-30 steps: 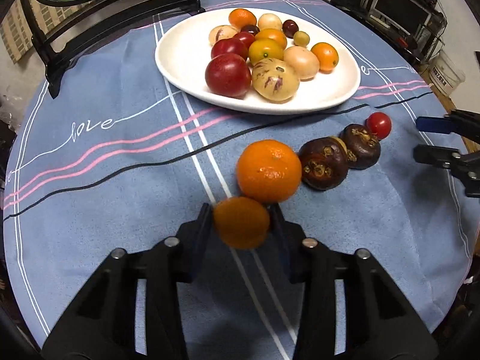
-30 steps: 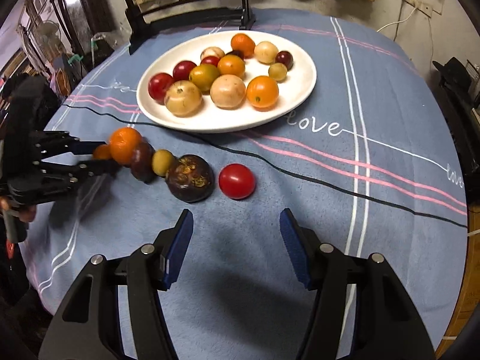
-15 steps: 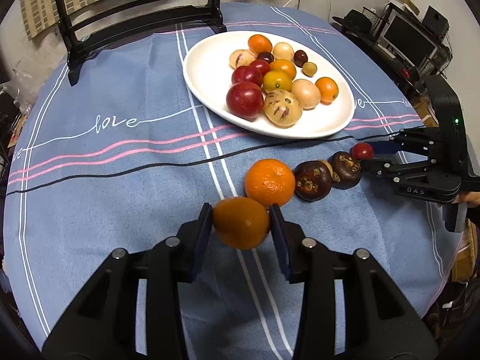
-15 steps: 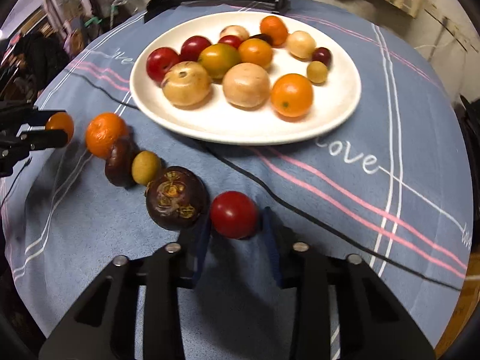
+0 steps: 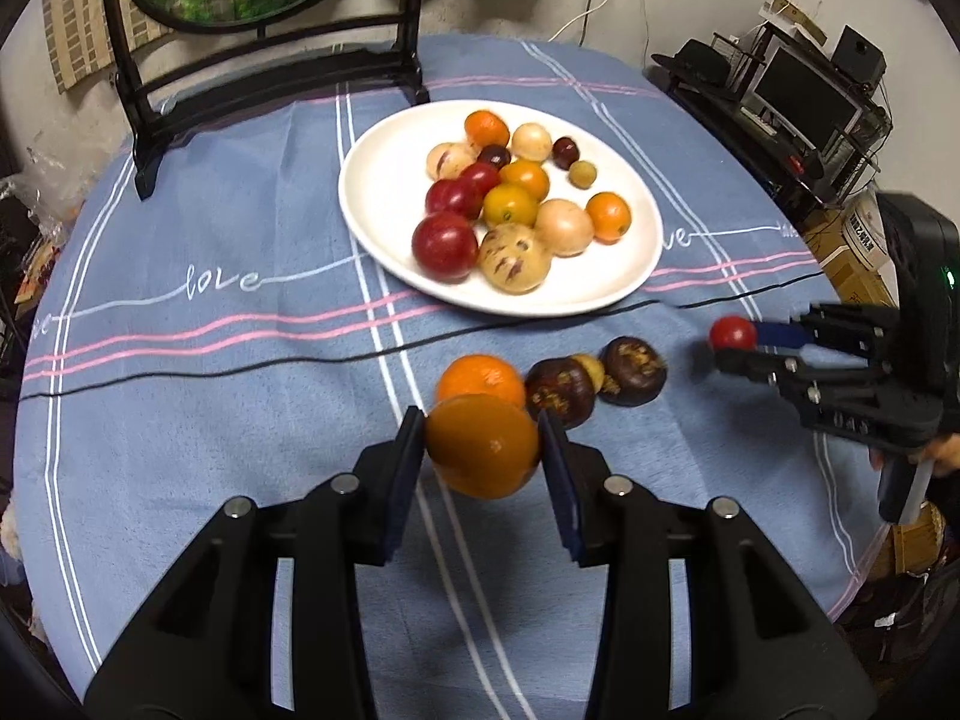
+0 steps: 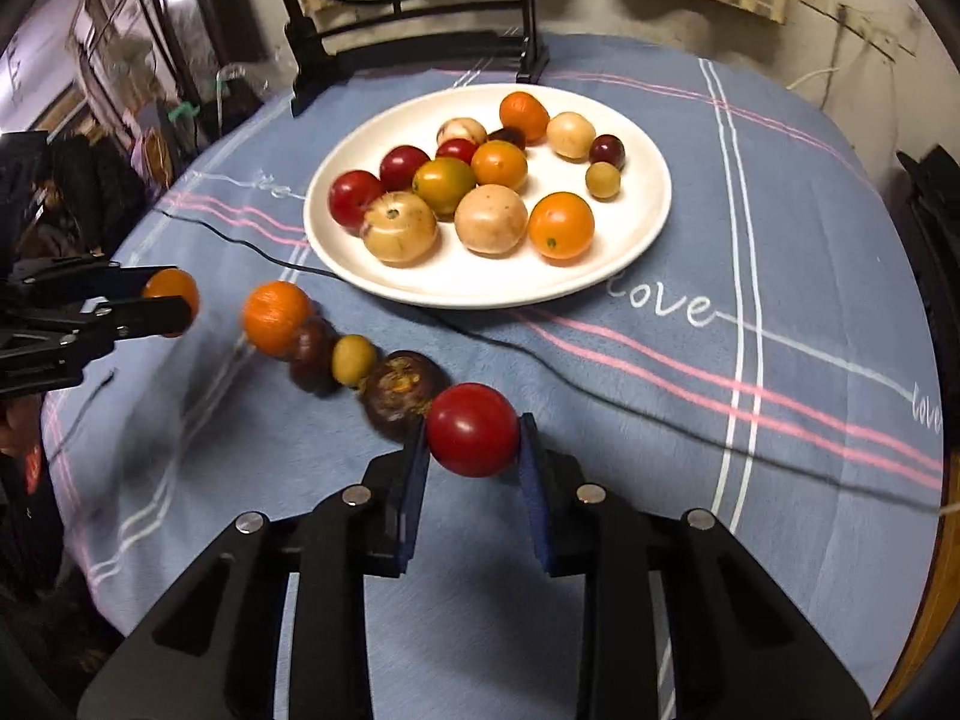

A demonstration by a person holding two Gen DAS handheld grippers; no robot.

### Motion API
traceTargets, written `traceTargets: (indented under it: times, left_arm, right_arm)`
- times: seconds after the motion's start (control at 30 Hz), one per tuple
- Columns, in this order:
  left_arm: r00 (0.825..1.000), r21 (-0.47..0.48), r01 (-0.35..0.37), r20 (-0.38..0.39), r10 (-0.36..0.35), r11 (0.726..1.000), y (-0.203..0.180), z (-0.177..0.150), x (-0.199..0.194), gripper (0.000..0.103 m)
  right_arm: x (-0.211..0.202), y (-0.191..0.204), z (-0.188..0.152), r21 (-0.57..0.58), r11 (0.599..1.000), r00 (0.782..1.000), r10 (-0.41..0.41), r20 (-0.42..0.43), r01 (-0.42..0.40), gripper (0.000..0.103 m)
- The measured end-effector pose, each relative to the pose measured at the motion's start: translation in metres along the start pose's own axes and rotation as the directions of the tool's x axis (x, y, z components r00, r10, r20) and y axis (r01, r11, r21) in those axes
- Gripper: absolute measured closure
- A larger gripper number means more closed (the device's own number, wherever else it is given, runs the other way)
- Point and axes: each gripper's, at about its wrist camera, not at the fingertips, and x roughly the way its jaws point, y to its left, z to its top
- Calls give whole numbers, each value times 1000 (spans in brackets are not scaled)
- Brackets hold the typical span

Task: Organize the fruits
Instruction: 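Carry both fruits over the plate and open both tools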

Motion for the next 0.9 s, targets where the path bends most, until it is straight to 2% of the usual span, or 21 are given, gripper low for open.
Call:
traceTargets:
  times: [0.1, 0.23, 0.33, 0.57, 0.9]
  left_arm:
    - [1000, 6, 2, 10, -2, 1000, -8, 8, -5, 63]
    - [1000, 9, -9, 21, 8, 1000, -20, 25, -9, 63]
    - [999, 20, -19, 40, 18, 1000, -27, 42, -13, 63]
    - [993, 36, -74, 97, 70, 997, -38, 76, -26, 63]
    - [991, 13, -94, 98, 92, 995, -32, 94, -18, 63]
  right_arm:
    - [-12, 9, -9, 15, 1000, 1000, 1, 20, -1, 73]
    - [-26, 14, -3, 33, 999, 998, 7, 64, -9, 73]
    - [-42, 15, 13, 49, 998, 993, 26, 119, -32, 73]
    - [-72, 20, 54, 22, 999, 972, 21, 235, -27, 73]
    - [-68, 18, 84, 9, 999, 966, 37, 256, -41, 73]
